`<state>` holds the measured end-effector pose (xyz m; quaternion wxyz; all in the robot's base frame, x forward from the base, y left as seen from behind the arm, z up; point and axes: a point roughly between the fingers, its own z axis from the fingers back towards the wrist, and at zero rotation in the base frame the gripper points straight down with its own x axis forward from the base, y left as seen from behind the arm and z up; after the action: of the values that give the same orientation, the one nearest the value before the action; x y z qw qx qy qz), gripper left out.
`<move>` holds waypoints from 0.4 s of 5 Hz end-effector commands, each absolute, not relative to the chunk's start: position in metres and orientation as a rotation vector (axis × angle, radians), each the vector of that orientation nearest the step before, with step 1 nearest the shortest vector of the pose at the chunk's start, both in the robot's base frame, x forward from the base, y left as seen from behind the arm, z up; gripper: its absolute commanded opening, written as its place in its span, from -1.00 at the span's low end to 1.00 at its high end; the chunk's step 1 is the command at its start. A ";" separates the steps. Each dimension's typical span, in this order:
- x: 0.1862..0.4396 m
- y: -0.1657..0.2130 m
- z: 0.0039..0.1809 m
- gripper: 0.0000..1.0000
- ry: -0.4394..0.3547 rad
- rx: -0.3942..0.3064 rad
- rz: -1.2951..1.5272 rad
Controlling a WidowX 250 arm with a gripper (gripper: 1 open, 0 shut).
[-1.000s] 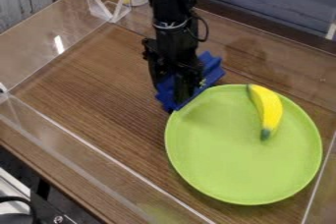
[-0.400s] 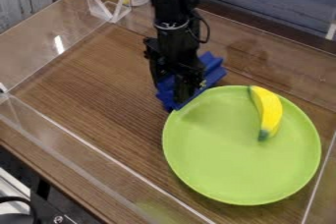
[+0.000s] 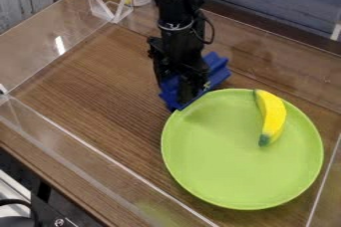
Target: Put the blue object in the green plate
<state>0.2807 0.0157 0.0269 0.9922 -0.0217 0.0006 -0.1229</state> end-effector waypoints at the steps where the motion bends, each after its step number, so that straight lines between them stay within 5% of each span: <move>1: 0.254 -0.006 0.002 -1.00 0.098 -0.065 -0.301; 2: 0.248 -0.032 0.003 -1.00 0.099 -0.075 -0.354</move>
<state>0.2788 -0.0230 0.0261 0.9846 -0.0260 -0.0053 -0.1729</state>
